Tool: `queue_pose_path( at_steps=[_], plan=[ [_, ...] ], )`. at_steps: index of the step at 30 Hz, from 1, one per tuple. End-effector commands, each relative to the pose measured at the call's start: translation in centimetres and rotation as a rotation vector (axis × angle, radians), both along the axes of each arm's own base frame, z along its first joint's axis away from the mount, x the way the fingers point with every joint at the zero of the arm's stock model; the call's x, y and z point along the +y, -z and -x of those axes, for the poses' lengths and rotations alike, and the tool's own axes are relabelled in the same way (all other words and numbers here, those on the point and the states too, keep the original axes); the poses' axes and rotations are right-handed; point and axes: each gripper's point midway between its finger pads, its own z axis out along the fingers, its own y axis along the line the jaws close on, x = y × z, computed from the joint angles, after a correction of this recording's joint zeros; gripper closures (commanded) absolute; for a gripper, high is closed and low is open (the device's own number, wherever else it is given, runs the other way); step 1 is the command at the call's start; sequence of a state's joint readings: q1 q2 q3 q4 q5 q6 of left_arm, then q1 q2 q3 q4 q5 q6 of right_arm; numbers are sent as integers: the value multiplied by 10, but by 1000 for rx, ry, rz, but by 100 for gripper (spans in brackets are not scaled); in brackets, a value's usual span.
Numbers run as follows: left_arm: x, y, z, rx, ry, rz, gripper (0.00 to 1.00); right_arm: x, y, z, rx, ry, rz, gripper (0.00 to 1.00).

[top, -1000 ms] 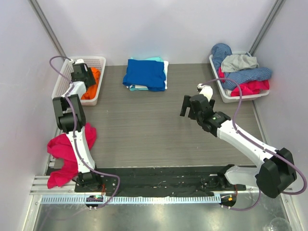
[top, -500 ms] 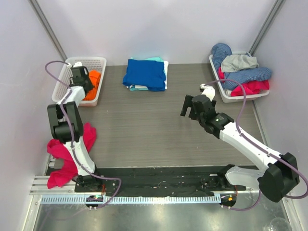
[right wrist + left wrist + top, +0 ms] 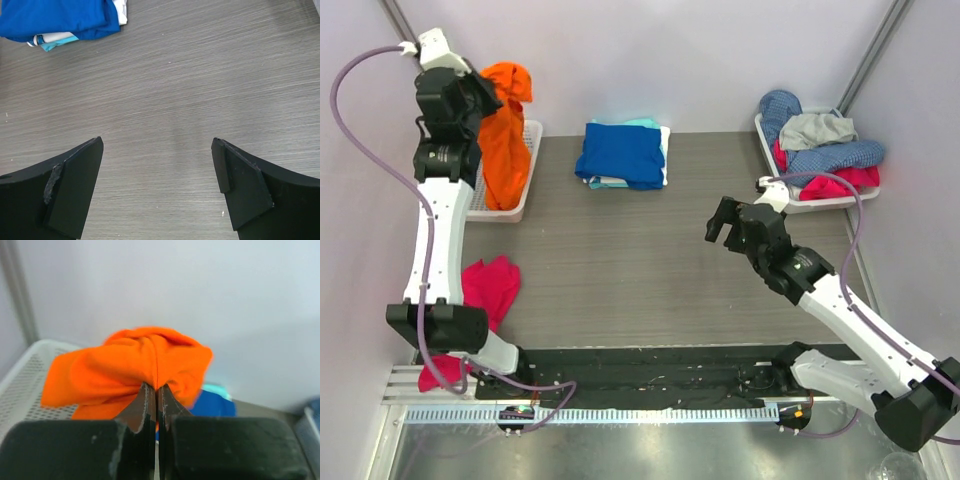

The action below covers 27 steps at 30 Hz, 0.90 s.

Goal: Fold and stack the t-shirts
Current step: Grab the tshirt from the pile, then move the tshirt to the center of the board

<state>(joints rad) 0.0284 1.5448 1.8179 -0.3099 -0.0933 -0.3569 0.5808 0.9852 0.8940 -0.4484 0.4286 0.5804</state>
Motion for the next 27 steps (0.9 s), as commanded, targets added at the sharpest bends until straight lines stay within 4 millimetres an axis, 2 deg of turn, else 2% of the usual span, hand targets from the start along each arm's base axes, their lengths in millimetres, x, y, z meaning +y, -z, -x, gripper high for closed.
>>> queue_pose_path(
  at_steps=[1,2,3,5,6,7,8,9,10,11,12,13,14,16,17,18,20,21,23,24,26,27],
  plan=[
    [-86,-45,63,-37,238,2,100,-5,-36,2,-77,32,-54,0],
    [-99,-49,72,-41,269,11,100,-7,-38,3,-80,37,-51,0],
    [-124,-52,84,-46,332,26,100,-9,-43,4,-91,39,-55,0],
    [-151,-61,101,-59,411,73,100,-12,-48,6,-102,51,-54,0],
    [-178,-64,113,-58,485,89,100,-15,-52,8,-112,56,-58,0],
    [-192,-74,124,-73,529,103,100,-17,-55,9,-120,64,-57,0],
    [-207,-77,129,-69,561,111,100,-19,-56,10,-122,70,-55,0],
    [-236,-82,147,-72,641,115,100,-23,-61,12,-135,80,-61,0],
    [-244,-97,161,-98,673,122,100,-25,-62,13,-141,90,-59,0],
    [-257,-98,165,-93,693,124,100,-28,-62,15,-142,100,-58,0],
    [-279,-103,186,-97,761,129,100,-30,-64,16,-147,107,-58,1],
    [-285,-116,198,-124,788,139,100,-33,-65,18,-150,112,-60,0],
    [-301,-117,212,-119,834,149,100,-34,-65,18,-152,120,-60,0],
    [-306,-114,222,-105,856,157,100,-40,-66,21,-156,141,-55,0],
    [-296,-116,229,-111,840,177,100,-41,-66,22,-155,145,-55,0],
    [-299,-88,220,-64,813,150,100,-42,-66,22,-157,151,-56,0],
    [-286,-57,212,-30,733,110,100,-47,-65,24,-157,165,-51,0],
    [-276,-17,205,28,663,64,100,-47,-62,25,-151,167,-47,0],
    [-266,19,198,72,609,32,100,-49,-57,26,-140,170,-33,0],
    [-259,58,196,129,569,-12,100,-49,-53,26,-130,171,-25,0],
    [-251,92,189,160,521,-35,100,-49,-46,26,-113,169,-9,0],
    [-247,130,186,223,498,-73,100,-48,-42,26,-105,163,-5,0]
  ],
)
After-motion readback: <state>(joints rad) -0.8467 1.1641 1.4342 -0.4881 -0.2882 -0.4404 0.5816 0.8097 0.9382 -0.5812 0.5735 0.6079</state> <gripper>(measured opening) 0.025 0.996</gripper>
